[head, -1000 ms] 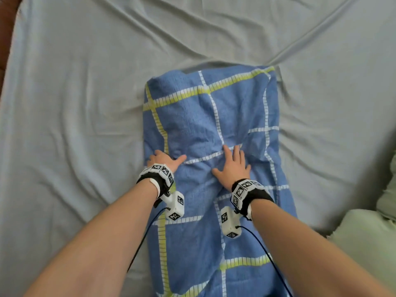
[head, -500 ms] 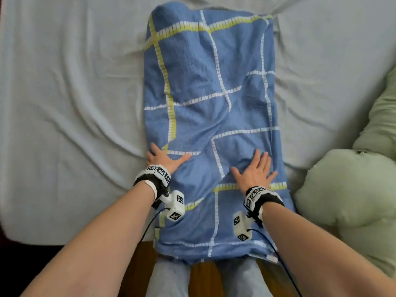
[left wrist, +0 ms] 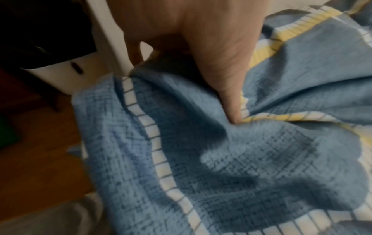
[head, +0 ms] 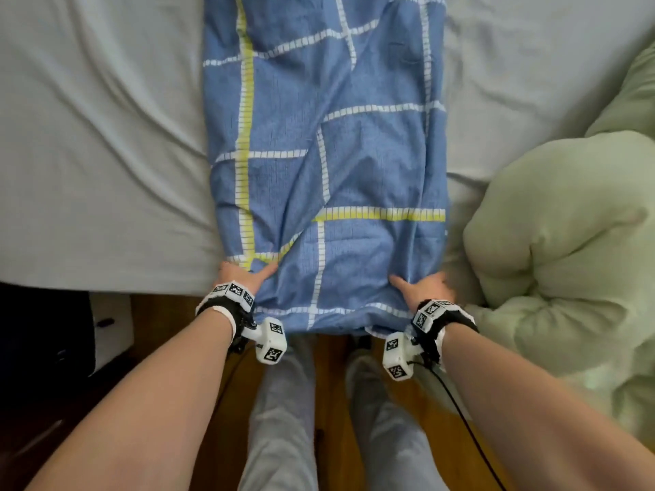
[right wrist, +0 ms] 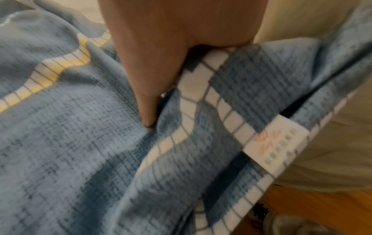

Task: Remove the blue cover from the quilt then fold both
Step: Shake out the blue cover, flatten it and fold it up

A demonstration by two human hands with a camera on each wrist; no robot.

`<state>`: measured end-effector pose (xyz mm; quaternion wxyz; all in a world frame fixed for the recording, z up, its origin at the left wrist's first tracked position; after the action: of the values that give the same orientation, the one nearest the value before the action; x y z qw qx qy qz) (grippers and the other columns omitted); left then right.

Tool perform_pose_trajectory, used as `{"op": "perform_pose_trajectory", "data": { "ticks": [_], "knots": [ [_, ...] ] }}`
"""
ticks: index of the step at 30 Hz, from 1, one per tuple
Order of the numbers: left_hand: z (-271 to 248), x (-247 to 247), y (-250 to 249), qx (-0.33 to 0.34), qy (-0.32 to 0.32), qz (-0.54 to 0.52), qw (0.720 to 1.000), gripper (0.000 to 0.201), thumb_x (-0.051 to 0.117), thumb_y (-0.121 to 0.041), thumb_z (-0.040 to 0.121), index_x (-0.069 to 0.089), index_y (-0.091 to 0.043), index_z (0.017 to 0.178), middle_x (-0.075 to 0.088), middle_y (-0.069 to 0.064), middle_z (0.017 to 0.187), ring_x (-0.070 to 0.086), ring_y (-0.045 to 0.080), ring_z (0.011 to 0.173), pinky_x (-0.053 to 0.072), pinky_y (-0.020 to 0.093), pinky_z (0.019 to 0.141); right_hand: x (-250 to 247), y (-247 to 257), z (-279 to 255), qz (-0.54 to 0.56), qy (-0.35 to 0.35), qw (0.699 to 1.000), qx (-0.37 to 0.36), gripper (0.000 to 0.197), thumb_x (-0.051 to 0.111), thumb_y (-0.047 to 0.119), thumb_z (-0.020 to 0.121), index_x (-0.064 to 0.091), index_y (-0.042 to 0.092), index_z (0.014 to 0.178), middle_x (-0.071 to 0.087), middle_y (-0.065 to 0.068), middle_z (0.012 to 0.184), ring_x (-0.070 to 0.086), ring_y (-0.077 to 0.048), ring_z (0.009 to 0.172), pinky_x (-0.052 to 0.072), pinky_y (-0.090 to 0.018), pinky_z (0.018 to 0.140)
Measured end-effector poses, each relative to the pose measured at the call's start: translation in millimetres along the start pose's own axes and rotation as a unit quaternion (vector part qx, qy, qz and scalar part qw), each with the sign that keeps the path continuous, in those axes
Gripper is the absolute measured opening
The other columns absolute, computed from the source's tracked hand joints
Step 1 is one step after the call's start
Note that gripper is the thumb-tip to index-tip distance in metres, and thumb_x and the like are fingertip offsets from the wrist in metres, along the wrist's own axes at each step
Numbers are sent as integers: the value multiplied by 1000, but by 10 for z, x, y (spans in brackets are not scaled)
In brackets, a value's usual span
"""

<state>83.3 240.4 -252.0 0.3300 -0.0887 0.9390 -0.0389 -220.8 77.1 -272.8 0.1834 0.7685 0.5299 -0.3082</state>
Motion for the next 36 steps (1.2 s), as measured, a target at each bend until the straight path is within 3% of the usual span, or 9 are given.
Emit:
{"op": "perform_pose_trajectory", "data": {
  "ticks": [2, 6, 11, 14, 21, 25, 31, 34, 36],
  "knots": [
    [-56, 90, 306, -13, 30, 24, 999, 84, 85, -67, 42, 65, -12, 102, 69, 12, 110, 65, 32, 102, 52, 39, 92, 51, -182, 24, 0, 20, 999, -32, 89, 71, 75, 51, 52, 18, 117, 64, -8, 113, 60, -36, 107, 49, -50, 95],
    [-318, 196, 686, -33, 26, 42, 998, 89, 86, -55, 60, 57, 1, 123, 61, 18, 122, 59, 33, 106, 49, 35, 87, 127, -503, -66, 113, 73, 990, -40, 57, 79, 43, 71, 57, 10, 112, 68, -12, 106, 64, -29, 86, 55, -38, 83],
    [-356, 178, 887, -38, 31, -47, 998, 94, 85, -47, 67, 47, 5, 135, 56, 19, 134, 56, 33, 120, 45, 32, 93, 228, -657, -197, 185, 70, 980, -32, 65, 81, 47, 68, 62, 3, 110, 69, -11, 104, 65, -31, 90, 54, -37, 82],
    [-437, 153, 1088, -43, 49, -53, 996, 98, 81, -53, 69, 44, 4, 139, 54, 19, 137, 54, 34, 122, 45, 32, 95, 217, -686, -389, 185, 100, 977, -46, 44, 84, 33, 73, 64, 6, 101, 65, -8, 93, 62, -26, 82, 49, -31, 73],
    [-813, -108, 1352, 6, 77, -67, 995, 51, 82, -23, 76, 60, 4, 114, 63, 13, 108, 60, 29, 99, 45, 31, 81, 187, -794, -991, 158, 117, 978, -65, 32, 80, 14, 75, 66, -1, 100, 69, -16, 97, 66, -29, 86, 53, -35, 72],
    [-1100, -431, 1372, 52, 58, -140, 987, 50, 82, -17, 74, 61, 3, 115, 66, 11, 111, 62, 29, 103, 47, 32, 84, 18, -805, -1455, 226, 107, 963, -98, 27, 75, 3, 76, 68, -10, 99, 71, -19, 93, 64, -28, 81, 51, -37, 72],
    [-1763, -946, 1273, 116, 38, -182, 976, 23, 79, -17, 78, 65, 1, 83, 64, 12, 86, 58, 22, 81, 43, 32, 71, -414, -873, -2053, 291, 112, 940, -140, 11, 77, 7, 79, 68, 5, 86, 70, -13, 89, 68, -33, 87, 56, -44, 86],
    [-1994, -1168, 1269, 130, 17, -237, 963, 35, 83, -20, 72, 69, 3, 94, 68, 13, 92, 63, 25, 85, 50, 35, 76, -627, -948, -2215, 245, 121, 950, -153, 15, 76, 24, 80, 64, 14, 77, 68, -10, 93, 65, -27, 89, 55, -41, 89],
    [-2102, -1258, 1303, 116, 14, -296, 948, 50, 82, -29, 56, 69, 0, 94, 71, 17, 94, 67, 32, 87, 56, 47, 80, -748, -1022, -2328, 226, 141, 951, -155, 19, 72, 27, 84, 67, 11, 91, 66, -10, 96, 61, -22, 87, 54, -37, 86]
  ]
}}
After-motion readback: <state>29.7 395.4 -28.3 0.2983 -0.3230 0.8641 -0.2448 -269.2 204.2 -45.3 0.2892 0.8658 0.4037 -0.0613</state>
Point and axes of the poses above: each hand's wrist, its own z-axis towards the middle knuckle, its own x-axis out of the palm, y = z × x, the point moved 1 cm from there along z, towards the middle knuckle
